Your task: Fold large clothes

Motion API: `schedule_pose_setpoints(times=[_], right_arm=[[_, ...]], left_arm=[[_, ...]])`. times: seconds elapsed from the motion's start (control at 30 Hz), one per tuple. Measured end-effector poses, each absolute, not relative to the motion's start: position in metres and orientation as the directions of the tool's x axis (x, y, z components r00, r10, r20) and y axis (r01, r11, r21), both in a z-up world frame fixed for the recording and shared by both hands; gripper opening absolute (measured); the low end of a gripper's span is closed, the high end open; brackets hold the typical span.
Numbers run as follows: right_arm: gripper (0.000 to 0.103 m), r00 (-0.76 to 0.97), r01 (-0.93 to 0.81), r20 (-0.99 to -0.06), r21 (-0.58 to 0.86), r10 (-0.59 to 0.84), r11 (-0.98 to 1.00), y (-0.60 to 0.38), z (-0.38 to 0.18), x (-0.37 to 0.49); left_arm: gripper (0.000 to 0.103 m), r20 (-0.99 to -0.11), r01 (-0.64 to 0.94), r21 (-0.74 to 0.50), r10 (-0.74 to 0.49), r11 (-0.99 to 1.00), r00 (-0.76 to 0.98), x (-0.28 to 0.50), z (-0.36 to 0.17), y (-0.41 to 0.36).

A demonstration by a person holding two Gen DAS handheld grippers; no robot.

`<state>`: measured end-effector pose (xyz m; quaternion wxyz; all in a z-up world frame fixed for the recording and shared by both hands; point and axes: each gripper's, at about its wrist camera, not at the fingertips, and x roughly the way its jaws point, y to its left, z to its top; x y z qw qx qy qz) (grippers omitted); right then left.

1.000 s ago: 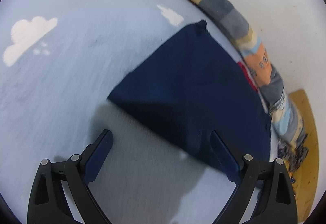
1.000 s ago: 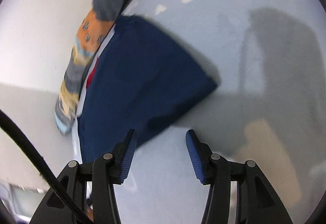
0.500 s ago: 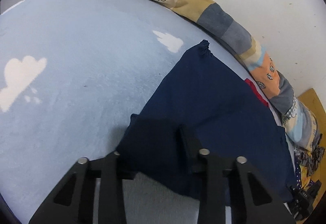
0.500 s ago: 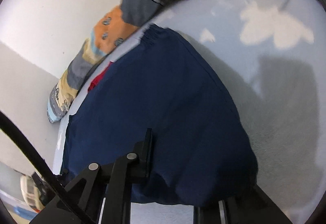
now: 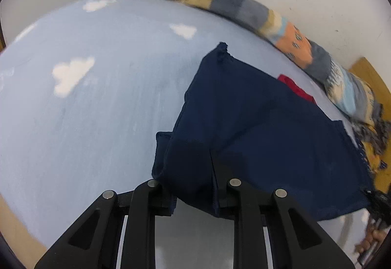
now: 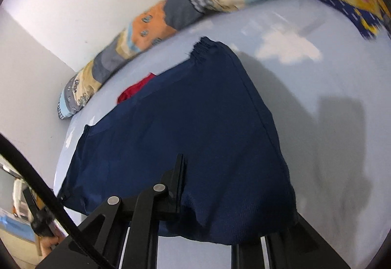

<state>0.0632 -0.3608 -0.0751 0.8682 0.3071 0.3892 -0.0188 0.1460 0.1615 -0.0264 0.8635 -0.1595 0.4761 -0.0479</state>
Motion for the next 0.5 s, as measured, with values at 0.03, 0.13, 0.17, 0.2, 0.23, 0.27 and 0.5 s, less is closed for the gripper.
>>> schedule_pose_setpoints(times=[0.03,0.13,0.17,0.2,0.23,0.27,0.5], right_arm=[[0.022,0.675,0.307,-0.71,0.517,0.199,0.799,-0.366,-0.081,0.053],[0.044,0.609,0.447,-0.768,0.539,0.199,0.714,-0.386,-0.106,0.023],[0.045,0.61,0.485,-0.763,0.571,0.211,0.662,-0.395,-0.111,0.014],[0.047,0.632,0.522,-0.75,0.6,0.196,0.606,-0.405,-0.113,0.0],[0.048,0.646,0.537,-0.745,0.598,0.166,0.595,-0.407,-0.109,-0.008],[0.05,0.669,0.536,-0.732,0.598,0.133,0.596,-0.408,-0.102,-0.015],[0.061,0.7,0.079,-0.691,0.326,0.181,0.942,-0.29,-0.054,0.03]], left_arm=[[0.027,-0.819,-0.081,-0.331,-0.244,0.94,0.519,0.139,-0.03,0.165],[0.051,-0.852,-0.156,-0.314,-0.205,0.937,0.481,0.125,-0.039,0.178],[0.056,-0.841,-0.19,-0.318,-0.183,0.929,0.509,0.119,-0.035,0.186],[0.057,-0.821,-0.215,-0.312,-0.149,0.925,0.551,0.112,-0.026,0.193],[0.057,-0.805,-0.227,-0.3,-0.118,0.927,0.582,0.108,-0.019,0.196],[0.057,-0.773,-0.235,-0.273,-0.067,0.933,0.631,0.103,-0.007,0.196],[0.066,-0.733,0.217,-0.136,-0.245,0.967,0.634,0.097,0.007,0.087]])
